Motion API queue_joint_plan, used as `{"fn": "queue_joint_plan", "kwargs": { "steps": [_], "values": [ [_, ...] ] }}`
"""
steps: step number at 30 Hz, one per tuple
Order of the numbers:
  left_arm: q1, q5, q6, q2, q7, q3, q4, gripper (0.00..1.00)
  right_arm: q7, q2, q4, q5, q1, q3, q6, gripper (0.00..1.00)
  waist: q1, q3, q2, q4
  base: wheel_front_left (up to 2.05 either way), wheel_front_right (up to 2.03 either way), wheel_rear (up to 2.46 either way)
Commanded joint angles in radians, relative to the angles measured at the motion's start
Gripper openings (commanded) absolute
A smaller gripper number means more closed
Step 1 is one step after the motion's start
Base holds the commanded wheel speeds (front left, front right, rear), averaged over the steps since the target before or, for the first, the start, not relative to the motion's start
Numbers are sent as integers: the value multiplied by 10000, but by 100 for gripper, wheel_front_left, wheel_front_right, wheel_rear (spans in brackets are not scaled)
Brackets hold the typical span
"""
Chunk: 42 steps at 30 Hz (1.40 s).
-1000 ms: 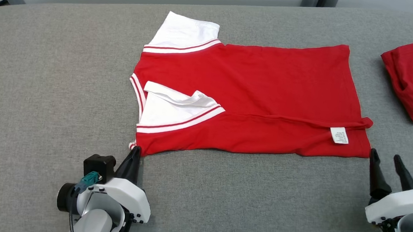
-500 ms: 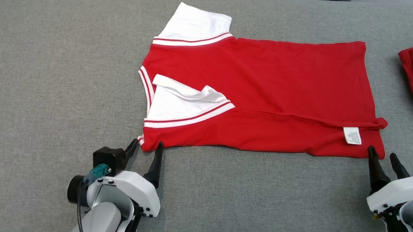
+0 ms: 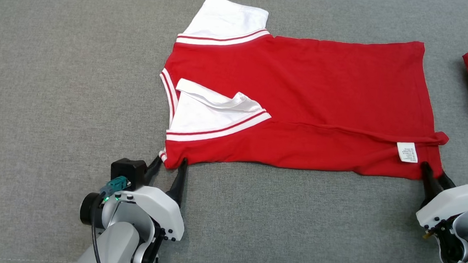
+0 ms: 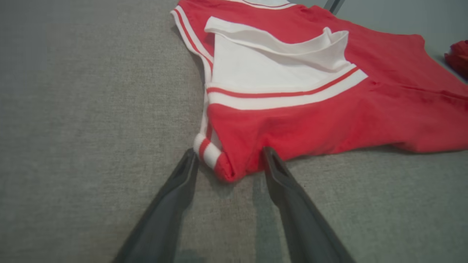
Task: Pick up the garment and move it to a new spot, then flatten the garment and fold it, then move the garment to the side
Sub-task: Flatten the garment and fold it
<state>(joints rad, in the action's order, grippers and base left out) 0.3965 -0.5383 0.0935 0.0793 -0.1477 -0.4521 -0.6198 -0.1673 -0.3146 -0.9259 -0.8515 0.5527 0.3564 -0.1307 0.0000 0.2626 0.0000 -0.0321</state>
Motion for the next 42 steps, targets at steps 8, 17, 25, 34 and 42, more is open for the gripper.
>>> {"fn": "queue_joint_plan", "kwargs": {
  "steps": [8,17,25,34,42],
  "values": [
    [432,-135,-227,64,-100,142,66,0,617,-355,-73,-842,151,1049,0,0,0,72,0,-12,0,0,0],
    [-54,-526,-317,273,-246,395,737,0,78,-810,520,-1144,-137,1931,0,0,0,-2,0,10,0,0,0],
    [-1200,-637,18,584,315,261,2194,0,26,-1690,1269,-1675,-669,2636,0,0,0,-254,0,303,0,0,0],
    [-2406,-594,602,1042,1037,100,4116,0,608,-2724,2054,-2187,-1237,3231,0,0,0,-356,0,504,0,0,0],
    [-3209,-540,1053,1428,1541,14,4882,0,1307,-3468,2449,-2611,-1946,3298,0,0,0,-418,0,573,0,0,0]
  ]
}}
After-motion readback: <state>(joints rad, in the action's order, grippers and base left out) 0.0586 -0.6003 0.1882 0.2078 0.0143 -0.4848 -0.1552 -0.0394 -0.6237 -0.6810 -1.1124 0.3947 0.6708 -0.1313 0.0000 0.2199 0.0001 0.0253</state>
